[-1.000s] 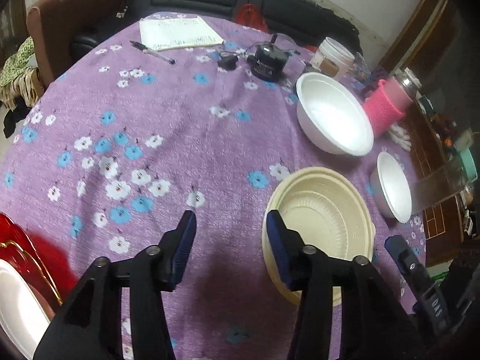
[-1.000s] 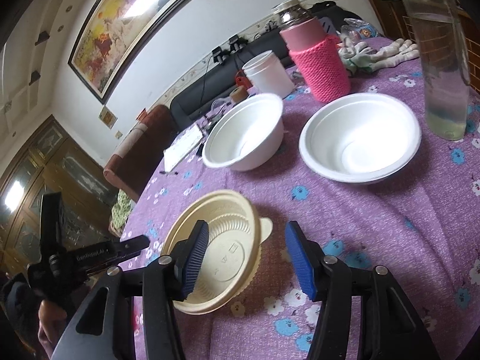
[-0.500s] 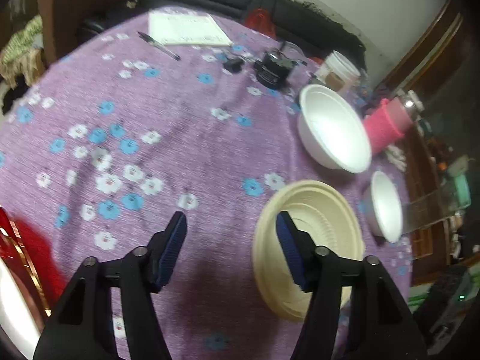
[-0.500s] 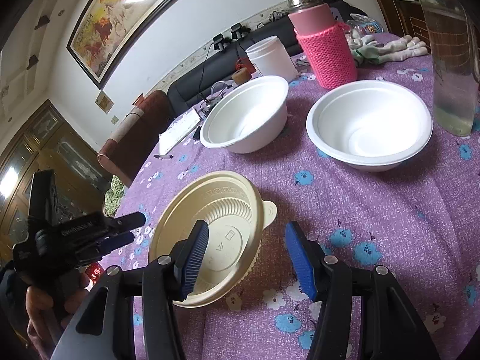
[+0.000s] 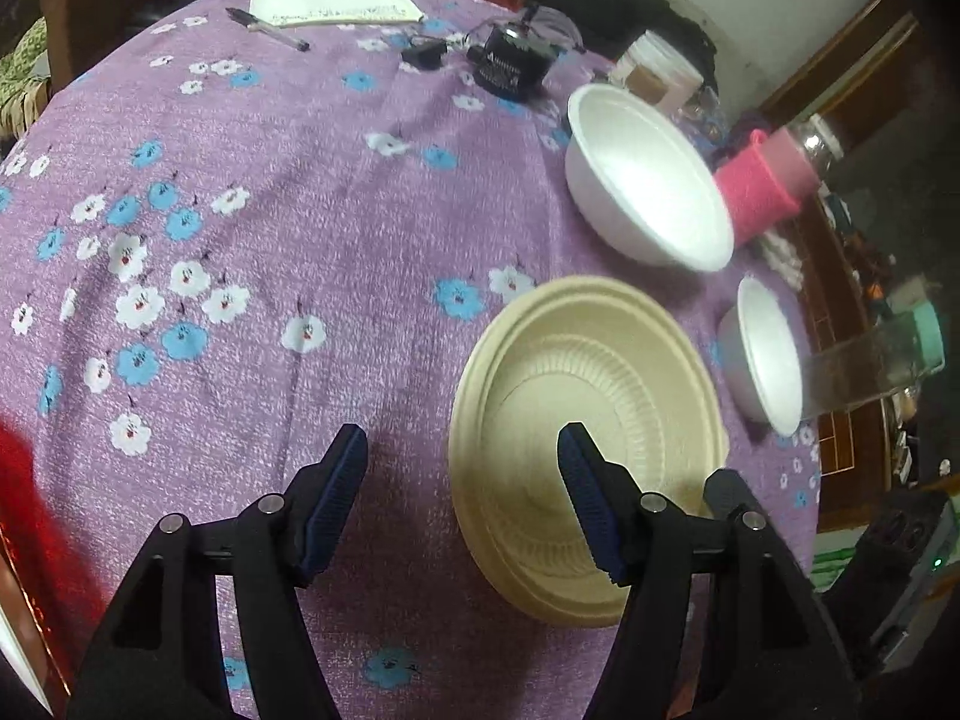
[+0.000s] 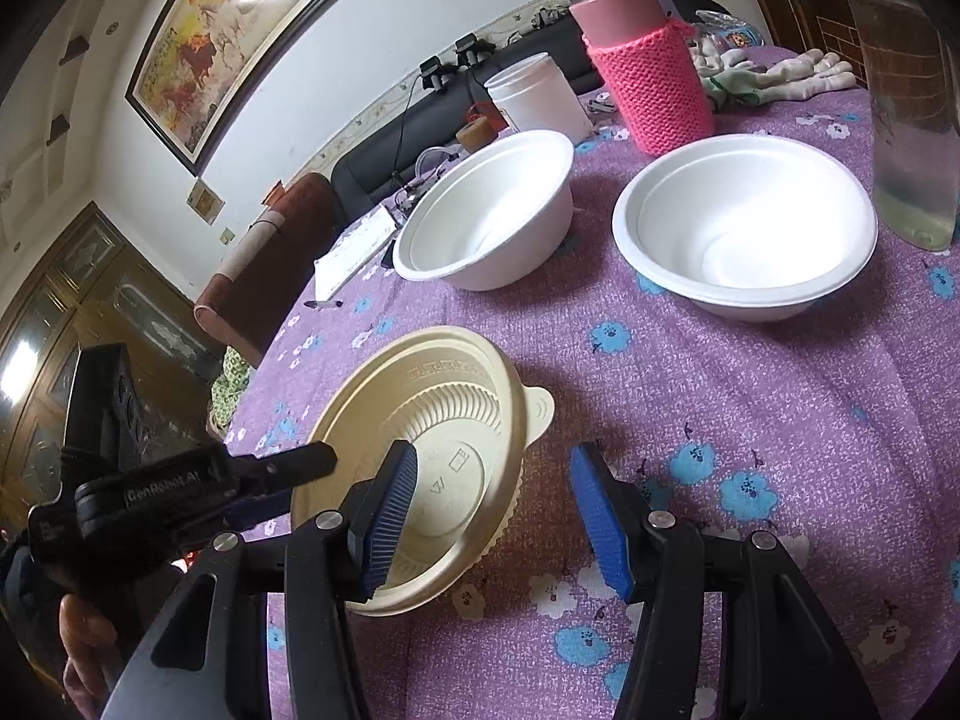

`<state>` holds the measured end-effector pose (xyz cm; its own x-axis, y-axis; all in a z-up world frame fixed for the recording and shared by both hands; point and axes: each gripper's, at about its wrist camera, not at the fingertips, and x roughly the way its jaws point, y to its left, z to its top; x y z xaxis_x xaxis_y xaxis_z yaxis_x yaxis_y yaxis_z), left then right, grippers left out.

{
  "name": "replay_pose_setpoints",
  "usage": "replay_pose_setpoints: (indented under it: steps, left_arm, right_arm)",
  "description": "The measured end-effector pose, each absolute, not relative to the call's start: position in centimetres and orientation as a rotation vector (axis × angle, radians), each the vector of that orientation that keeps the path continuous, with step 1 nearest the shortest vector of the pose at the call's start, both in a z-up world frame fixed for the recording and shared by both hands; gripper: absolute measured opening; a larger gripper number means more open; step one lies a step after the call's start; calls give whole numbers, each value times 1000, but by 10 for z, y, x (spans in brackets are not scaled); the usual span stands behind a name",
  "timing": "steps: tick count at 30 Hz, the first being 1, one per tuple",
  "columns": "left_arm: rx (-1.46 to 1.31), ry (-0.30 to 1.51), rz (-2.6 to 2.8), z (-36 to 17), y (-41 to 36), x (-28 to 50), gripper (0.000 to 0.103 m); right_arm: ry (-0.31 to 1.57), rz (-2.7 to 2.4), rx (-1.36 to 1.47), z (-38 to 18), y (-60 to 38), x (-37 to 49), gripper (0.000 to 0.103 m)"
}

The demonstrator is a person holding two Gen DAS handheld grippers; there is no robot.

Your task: Organize plates and bowls

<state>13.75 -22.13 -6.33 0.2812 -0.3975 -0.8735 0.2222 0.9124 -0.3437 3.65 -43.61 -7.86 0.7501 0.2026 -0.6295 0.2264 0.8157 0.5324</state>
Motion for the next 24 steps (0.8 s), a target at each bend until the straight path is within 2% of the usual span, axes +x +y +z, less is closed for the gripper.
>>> replay_pose_setpoints:
  steps: [5,8,10,13,15,17,18,19,20,24]
  left_arm:
    - [-137,1175,-377,-62,-220,134,64]
    - [-129,1164,-377,-61,-221,133,53]
    - [-126,1167,-385,-62,-222,134,33]
    - [-111,1184,-388,-68,-225,135,27]
    - [-106,1187,-389,-70,-226,134,18]
    - [-105,1186,-398,-69,-226,133,16]
    - [-101,1181,-400,-68,-227,132,13]
    - [-96,1178,-405,-67,-228,131,11]
    - [-90,1176,-409,-67,-228,130,10]
    - [-70,1162,-408,-66,-230,128,9]
  right_arm:
    - [743,-21,658,-81,-439,38,57]
    - [769,-5,676,-85,-439,41,57]
    - [774,2,687,-87,-438,43,57]
    - [773,-5,689,-87,-438,44,56]
    - [778,-1,696,-89,-437,45,56]
    - [785,6,704,-91,-438,47,53]
    - [789,6,706,-91,-438,48,47]
    - [794,6,706,-92,-438,50,36]
    - [803,8,701,-94,-438,52,31]
    - [803,40,724,-96,-437,54,19]
